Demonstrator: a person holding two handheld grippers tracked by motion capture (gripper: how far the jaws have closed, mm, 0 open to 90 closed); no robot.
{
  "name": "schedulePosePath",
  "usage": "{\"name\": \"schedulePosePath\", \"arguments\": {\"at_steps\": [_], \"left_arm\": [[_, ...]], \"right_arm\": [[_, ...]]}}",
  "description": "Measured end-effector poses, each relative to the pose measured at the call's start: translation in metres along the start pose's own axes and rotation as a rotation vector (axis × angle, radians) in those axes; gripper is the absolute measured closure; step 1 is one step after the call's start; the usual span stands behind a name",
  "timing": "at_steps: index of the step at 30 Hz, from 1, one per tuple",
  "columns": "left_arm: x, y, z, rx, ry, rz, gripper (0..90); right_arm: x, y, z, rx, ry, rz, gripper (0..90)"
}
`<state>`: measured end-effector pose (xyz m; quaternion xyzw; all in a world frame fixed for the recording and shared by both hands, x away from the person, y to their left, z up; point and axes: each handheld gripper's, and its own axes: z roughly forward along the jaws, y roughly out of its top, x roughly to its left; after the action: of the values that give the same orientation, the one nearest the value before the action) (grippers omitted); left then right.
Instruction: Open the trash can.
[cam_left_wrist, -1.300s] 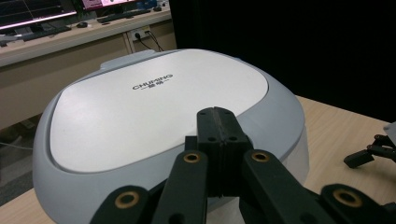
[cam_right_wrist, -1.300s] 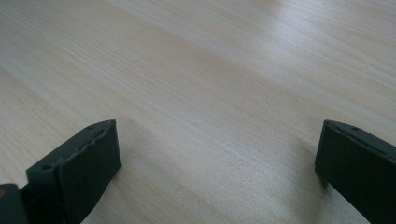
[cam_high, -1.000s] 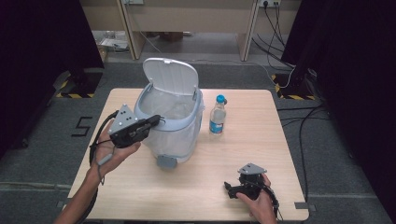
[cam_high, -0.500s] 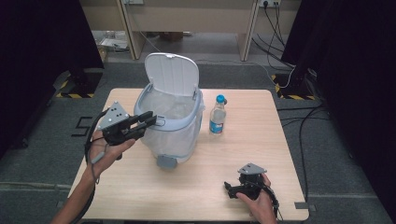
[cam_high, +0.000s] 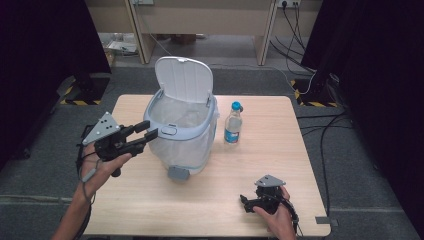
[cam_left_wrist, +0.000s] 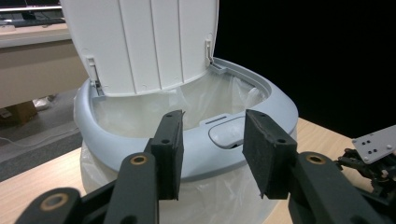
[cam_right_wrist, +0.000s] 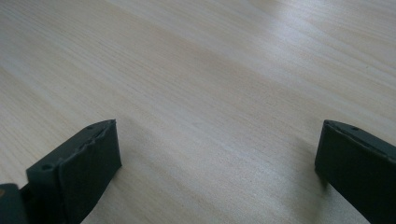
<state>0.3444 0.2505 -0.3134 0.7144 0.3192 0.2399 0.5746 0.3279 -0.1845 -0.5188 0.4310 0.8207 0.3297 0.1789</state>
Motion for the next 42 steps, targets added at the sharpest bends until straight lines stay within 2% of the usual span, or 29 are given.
{"name": "schedulePosePath", "arguments": {"at_steps": [2, 6, 12, 15, 20, 23, 24, 26, 27, 30, 34, 39, 40, 41, 42], "left_arm": [[0.002, -0.001, -0.004, 0.009, -0.006, -0.003, 51.5], [0.005, -0.006, -0.008, 0.009, -0.007, -0.007, 48.1], [0.012, -0.019, -0.012, 0.019, 0.015, -0.041, 37.2], [0.015, -0.031, -0.016, 0.008, 0.007, -0.059, 32.5], [0.017, -0.051, -0.017, 0.017, 0.01, -0.056, 24.1], [0.018, -0.064, -0.015, 0.04, 0.01, -0.07, 20.7], [0.018, -0.064, -0.015, 0.04, 0.01, -0.07, 19.8], [0.019, -0.077, -0.012, 0.065, 0.014, -0.068, 18.3], [0.019, -0.077, -0.012, 0.065, 0.014, -0.068, 16.8], [0.021, -0.096, -0.007, 0.097, 0.012, -0.087, 14.8], [0.02, -0.114, 0.001, 0.143, 0.061, -0.052, 14.6], [0.026, -0.14, 0.011, 0.181, 0.08, -0.095, 14.6], [0.026, -0.14, 0.011, 0.181, 0.08, -0.095, 14.6], [0.027, -0.148, 0.015, 0.201, 0.077, -0.11, 14.6], [0.028, -0.152, 0.016, 0.216, 0.08, -0.109, 14.6]], "right_arm": [[0.0, 0.0, 0.0, 0.0, 0.0, 0.0, 0.5], [0.0, 0.0, 0.0, 0.0, 0.0, 0.001, 0.5], [0.0, 0.0, 0.0, 0.0, 0.0, 0.0, 0.5], [0.0, 0.0, 0.0, 0.0, 0.0, 0.0, 0.5], [0.0, 0.0, 0.0, 0.0, 0.0, 0.0, 0.5], [0.0, 0.0, 0.0, 0.0, 0.0, 0.0, 0.5], [0.0, 0.0, 0.0, 0.0, 0.0, 0.0, 0.5], [0.0, 0.0, 0.0, 0.0, 0.0, 0.0, 0.5], [0.0, 0.0, 0.0, 0.0, 0.0, 0.0, 0.5], [0.0, 0.0, 0.0, 0.0, 0.0, 0.0, 0.5], [0.0, 0.0, 0.0, 0.0, 0.0, 0.0, 0.5], [0.0, 0.0, 0.0, 0.0, 0.0, 0.0, 0.5], [0.0, 0.0, 0.0, 0.0, 0.0, 0.0, 0.5], [0.0, 0.0, 0.0, 0.0, 0.0, 0.0, 0.5], [0.0, 0.0, 0.0, 0.0, 0.0, 0.0, 0.5]]}}
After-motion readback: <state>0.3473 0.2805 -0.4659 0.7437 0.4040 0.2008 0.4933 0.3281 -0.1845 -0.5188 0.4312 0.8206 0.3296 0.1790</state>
